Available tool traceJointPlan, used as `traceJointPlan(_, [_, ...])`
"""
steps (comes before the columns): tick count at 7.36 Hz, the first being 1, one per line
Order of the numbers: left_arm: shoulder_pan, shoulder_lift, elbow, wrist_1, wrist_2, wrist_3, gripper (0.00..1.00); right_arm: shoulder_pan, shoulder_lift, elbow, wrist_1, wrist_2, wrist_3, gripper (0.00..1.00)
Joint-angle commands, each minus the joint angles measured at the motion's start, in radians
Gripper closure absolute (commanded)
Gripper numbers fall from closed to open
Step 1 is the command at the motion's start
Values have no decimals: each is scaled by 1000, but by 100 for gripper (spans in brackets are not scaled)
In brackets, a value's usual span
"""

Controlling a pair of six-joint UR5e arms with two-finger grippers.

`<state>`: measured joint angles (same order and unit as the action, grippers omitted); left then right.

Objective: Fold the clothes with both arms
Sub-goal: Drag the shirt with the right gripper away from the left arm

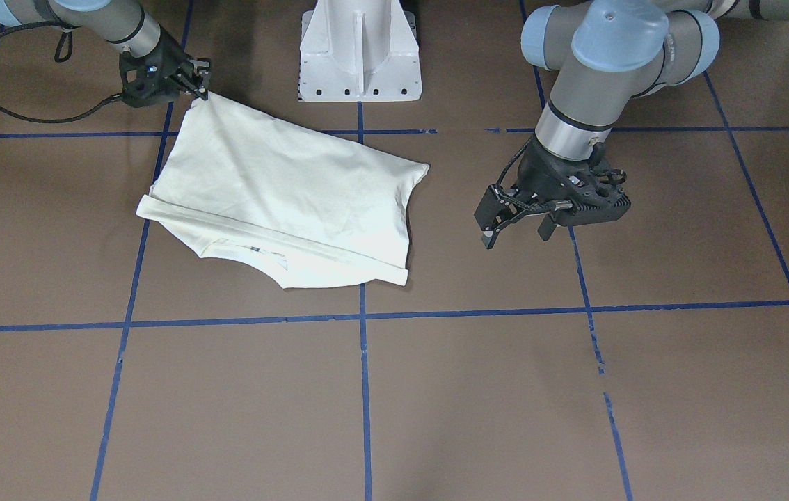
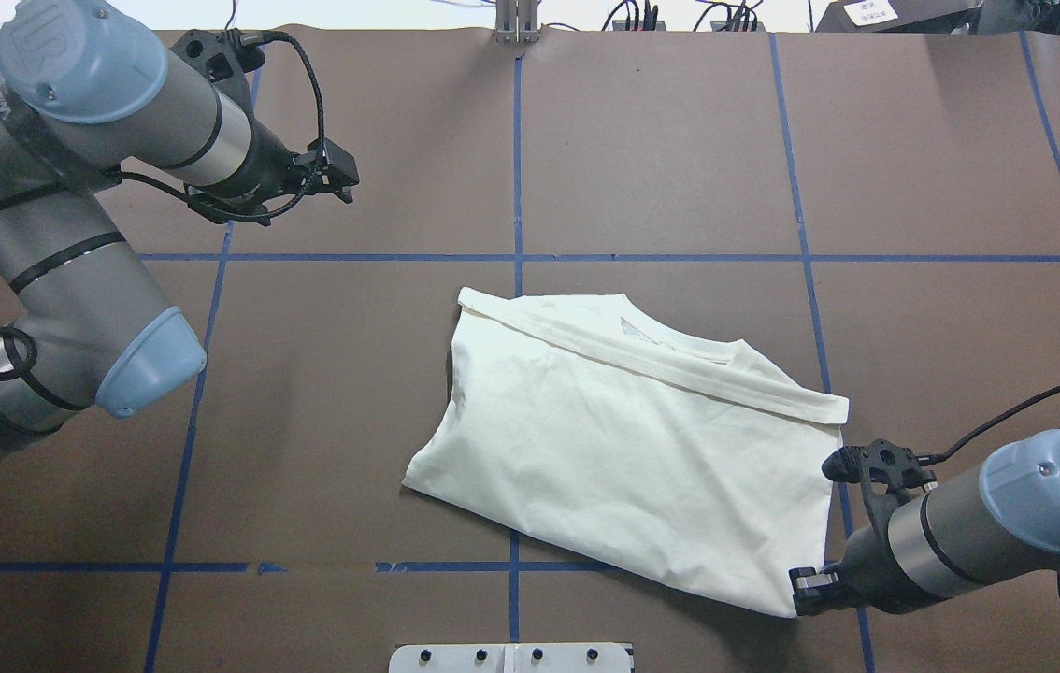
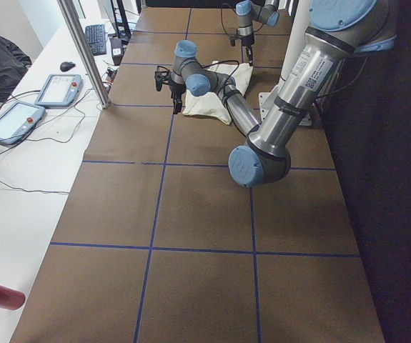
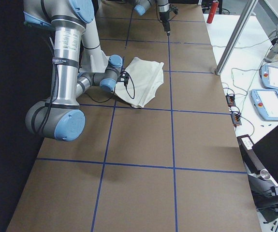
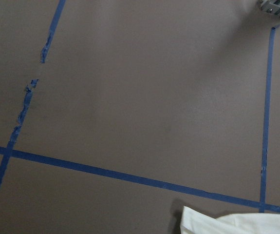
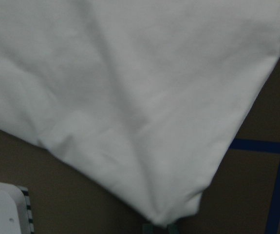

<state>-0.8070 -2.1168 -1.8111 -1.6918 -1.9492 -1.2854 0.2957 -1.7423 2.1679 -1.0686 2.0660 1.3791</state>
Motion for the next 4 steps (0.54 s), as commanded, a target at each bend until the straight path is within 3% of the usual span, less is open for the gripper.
traceJointPlan(1, [37,11,-26,1,-2,-26,1,-10,-2,59,1,-3,8,0])
traceJointPlan(3, [199,40,-34,-11,6,-284,5,171,110,66,1,-4,8,0])
traceJointPlan(4, [280,43,-34,-37,10,-457,13,260,159,64,1,-4,8,0])
